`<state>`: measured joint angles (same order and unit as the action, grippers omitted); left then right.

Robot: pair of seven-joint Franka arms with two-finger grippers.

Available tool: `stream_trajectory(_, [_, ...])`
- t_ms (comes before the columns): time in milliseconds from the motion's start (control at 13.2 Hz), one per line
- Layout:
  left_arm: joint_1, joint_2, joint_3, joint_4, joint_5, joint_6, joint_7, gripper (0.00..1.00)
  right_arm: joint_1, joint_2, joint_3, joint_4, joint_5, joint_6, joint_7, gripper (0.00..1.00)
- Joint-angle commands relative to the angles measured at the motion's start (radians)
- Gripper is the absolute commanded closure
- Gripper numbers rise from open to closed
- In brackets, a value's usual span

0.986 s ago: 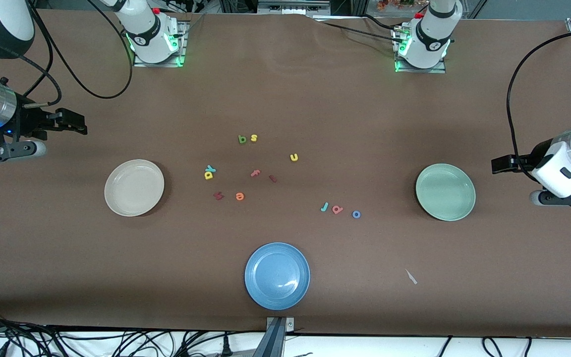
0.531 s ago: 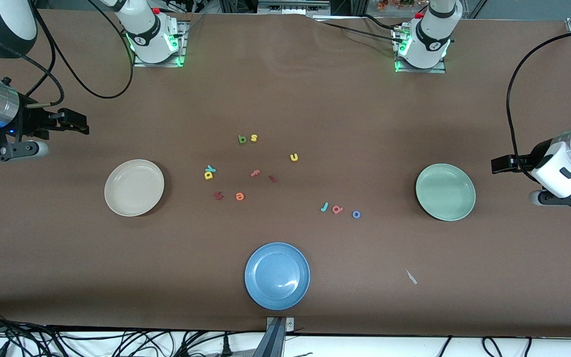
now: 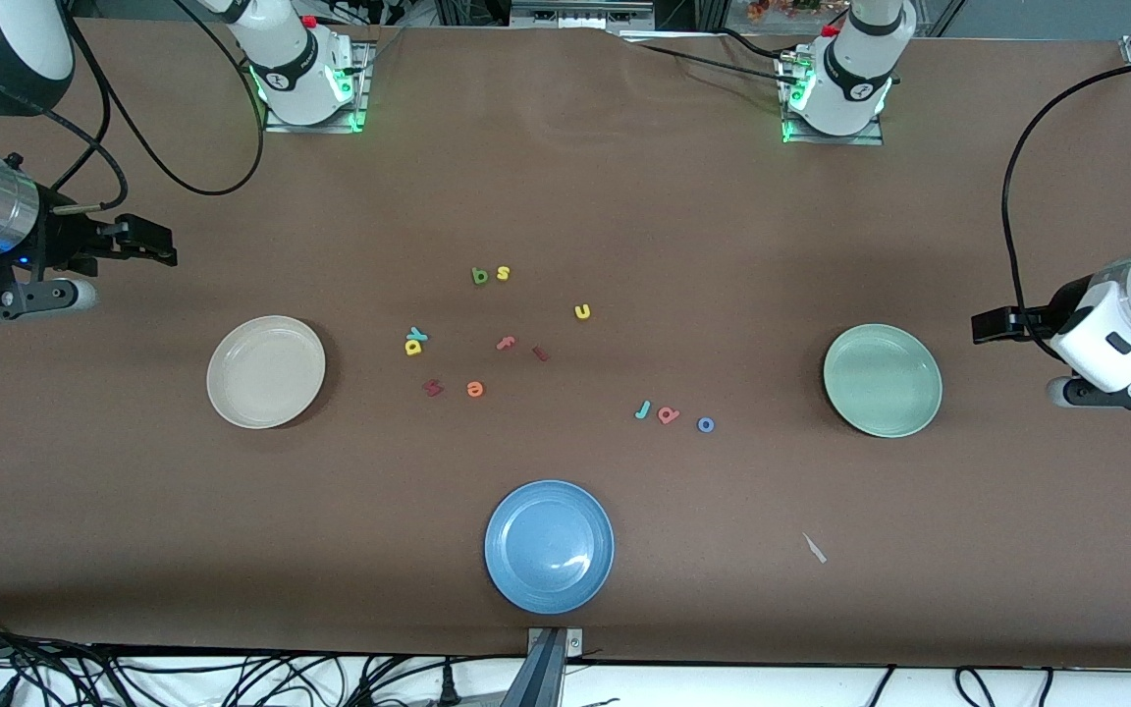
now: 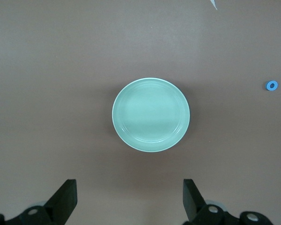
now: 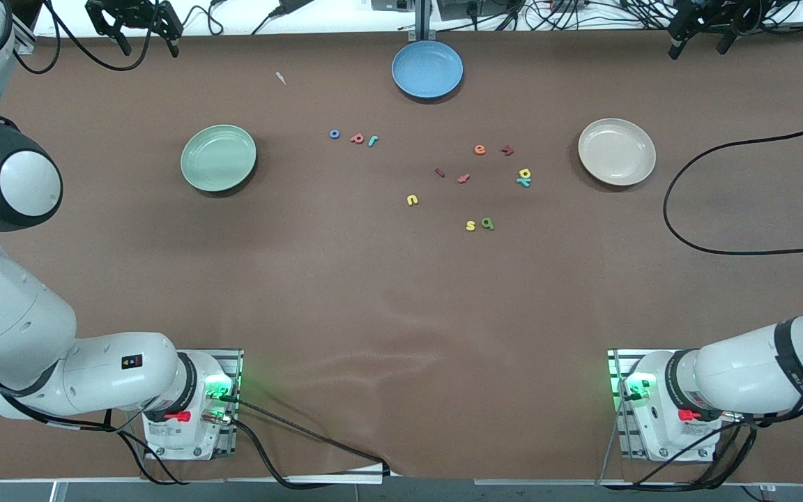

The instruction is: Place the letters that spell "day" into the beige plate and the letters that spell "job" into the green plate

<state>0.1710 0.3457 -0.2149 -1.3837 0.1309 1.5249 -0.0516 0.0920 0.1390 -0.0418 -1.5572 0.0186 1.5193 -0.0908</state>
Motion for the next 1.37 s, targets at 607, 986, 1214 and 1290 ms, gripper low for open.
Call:
stream_trajectory(607, [0.008, -0.013, -0.003, -0.012, -0.022, -0.006, 0.024, 0.01, 0.020, 0.004, 0.002, 0.003, 0.017, 0.001, 0.011, 0.00])
stream_trajectory(986, [0.008, -0.013, -0.003, -0.012, -0.022, -0.006, 0.026, 0.01, 0.078, 0.043, 0.002, 0.006, 0.021, 0.056, 0.051, 0.00])
stream_trajectory(1214, [0.008, -0.013, -0.003, -0.012, -0.020, -0.006, 0.026, 0.01, 0.118, 0.068, 0.002, 0.009, 0.023, 0.082, 0.095, 0.00])
stream_trajectory(1290, [0.008, -0.013, -0.003, -0.012, -0.022, -0.006, 0.024, 0.01, 0.132, 0.073, 0.002, 0.009, 0.023, 0.090, 0.097, 0.00])
